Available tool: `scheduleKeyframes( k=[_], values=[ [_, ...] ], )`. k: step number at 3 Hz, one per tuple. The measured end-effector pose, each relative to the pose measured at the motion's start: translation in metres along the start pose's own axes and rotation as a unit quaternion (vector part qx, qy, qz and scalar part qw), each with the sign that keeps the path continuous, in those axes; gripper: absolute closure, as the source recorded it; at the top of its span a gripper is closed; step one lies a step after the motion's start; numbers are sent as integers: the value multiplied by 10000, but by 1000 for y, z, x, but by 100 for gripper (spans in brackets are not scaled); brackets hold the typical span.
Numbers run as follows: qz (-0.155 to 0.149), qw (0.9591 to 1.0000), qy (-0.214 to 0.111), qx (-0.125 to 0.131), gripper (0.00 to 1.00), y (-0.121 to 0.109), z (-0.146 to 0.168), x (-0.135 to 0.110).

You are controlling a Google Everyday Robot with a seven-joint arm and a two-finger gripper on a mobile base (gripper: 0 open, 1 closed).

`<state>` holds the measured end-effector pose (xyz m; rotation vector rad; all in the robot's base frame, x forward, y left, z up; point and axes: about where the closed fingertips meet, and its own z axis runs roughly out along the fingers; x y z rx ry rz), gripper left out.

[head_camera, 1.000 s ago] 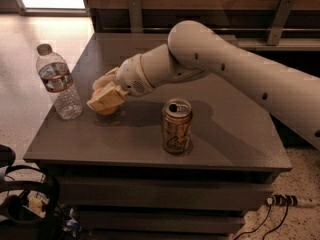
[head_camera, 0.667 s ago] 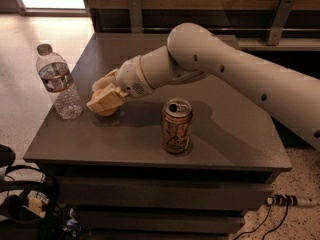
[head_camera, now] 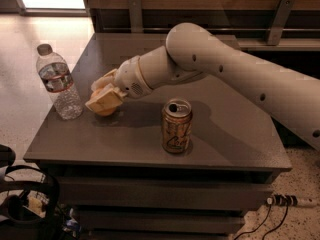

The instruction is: Move orange near water bottle

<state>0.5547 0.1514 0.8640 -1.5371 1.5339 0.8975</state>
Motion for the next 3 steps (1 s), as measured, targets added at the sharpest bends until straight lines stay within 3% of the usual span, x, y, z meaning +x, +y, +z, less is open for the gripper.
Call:
scheduleKeyframes(
  k=[2, 3],
  values=[
    [-18, 10000, 1, -37, 0, 2, 3, -2],
    [-19, 10000, 1, -39, 0, 3, 4, -2]
  ],
)
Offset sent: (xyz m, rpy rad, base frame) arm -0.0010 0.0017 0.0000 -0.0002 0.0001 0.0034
